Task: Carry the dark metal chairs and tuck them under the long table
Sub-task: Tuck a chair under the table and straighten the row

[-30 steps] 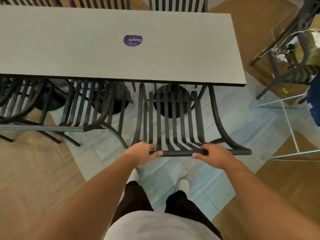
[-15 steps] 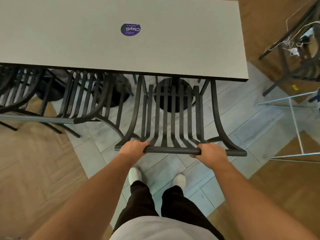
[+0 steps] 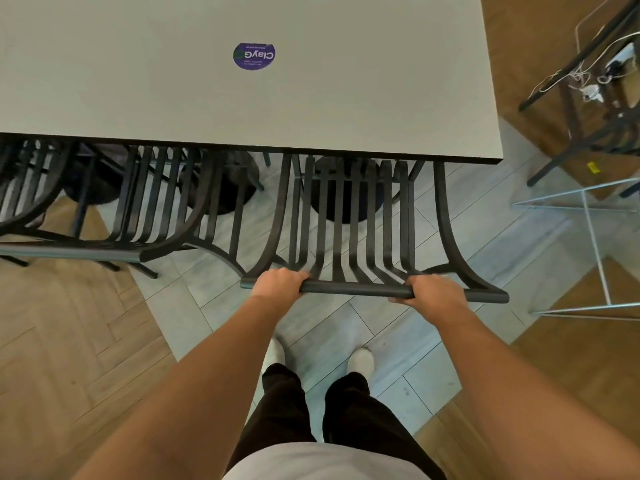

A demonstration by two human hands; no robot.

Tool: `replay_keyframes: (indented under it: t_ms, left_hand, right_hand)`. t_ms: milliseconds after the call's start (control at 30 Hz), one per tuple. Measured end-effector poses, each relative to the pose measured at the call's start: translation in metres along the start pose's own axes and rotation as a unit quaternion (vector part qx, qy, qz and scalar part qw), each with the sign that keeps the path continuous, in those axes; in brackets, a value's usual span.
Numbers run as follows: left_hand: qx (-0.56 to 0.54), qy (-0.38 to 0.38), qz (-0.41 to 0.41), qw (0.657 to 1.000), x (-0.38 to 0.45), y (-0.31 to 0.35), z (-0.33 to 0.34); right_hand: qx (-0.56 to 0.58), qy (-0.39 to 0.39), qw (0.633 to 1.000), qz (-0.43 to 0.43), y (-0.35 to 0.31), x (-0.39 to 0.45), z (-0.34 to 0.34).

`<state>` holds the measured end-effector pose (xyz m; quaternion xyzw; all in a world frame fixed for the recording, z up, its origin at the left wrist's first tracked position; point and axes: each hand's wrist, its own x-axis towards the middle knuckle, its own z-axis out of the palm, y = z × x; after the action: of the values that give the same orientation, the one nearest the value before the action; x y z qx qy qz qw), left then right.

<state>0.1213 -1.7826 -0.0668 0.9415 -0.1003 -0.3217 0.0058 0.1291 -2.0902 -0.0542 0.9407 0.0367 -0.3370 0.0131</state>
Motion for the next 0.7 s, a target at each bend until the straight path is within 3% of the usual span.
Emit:
replay_keyframes:
  t_ms: [700]
  left_hand:
    - [-0.026,-0.028,0.025,0.999,0.025,-0.017,-0.019]
  right_hand:
    - [-0.014,0.014,1.0,-0.015,0.001,0.029,-0.016]
